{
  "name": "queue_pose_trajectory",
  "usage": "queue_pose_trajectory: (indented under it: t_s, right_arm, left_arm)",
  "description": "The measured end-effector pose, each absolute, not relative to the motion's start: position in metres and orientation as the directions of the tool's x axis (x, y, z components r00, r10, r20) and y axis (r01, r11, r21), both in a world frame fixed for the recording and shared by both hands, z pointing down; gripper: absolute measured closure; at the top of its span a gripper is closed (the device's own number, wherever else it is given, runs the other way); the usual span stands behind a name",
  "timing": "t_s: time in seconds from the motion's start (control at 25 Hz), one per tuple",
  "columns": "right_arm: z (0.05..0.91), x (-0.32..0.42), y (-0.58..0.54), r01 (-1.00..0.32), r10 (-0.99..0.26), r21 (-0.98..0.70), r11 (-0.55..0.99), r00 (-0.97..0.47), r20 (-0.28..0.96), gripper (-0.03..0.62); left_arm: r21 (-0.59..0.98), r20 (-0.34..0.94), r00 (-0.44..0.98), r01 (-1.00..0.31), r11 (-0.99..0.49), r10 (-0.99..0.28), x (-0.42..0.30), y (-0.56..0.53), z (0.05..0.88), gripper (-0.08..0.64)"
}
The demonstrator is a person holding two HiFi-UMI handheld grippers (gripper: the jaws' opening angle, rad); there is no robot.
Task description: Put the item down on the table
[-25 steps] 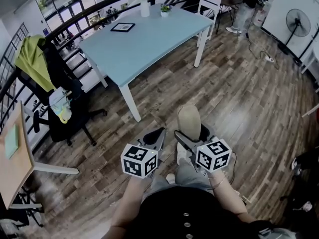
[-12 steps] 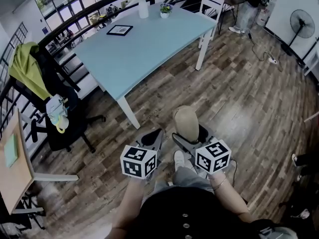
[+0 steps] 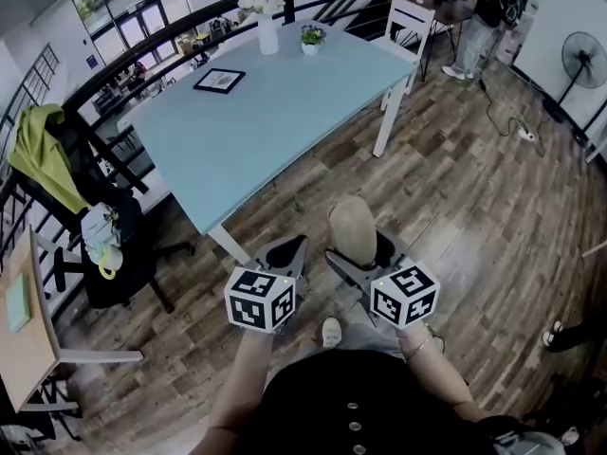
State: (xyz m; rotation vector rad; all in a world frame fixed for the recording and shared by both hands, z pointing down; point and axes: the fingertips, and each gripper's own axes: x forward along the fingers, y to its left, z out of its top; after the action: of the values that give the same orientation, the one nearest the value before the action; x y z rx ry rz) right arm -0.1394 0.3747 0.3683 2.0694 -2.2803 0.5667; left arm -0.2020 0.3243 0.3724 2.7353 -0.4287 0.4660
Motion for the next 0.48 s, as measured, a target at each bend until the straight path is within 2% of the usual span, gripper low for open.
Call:
queue_pose_trajectory:
  t_s: [0.2, 0.48]
  right_arm:
    - [0.378, -0.097, 0.356, -0.954, -0.958, -0.296, 0.046, -0.126, 0.258, 0.192]
    - [0.388, -0.077, 0.340, -0.930, -0.954, -0.366, 0.043, -0.147, 0.260, 0.192]
  left_arm:
    - [0.268, 0.378, 0.893, -0.358, -0.895, -0.244, -0.165, 0.310, 0.378, 0.543]
    - [0.295, 0.440, 0.870, -0.374, -0.880, -0.222, -0.140, 0.296, 0.401, 0.543]
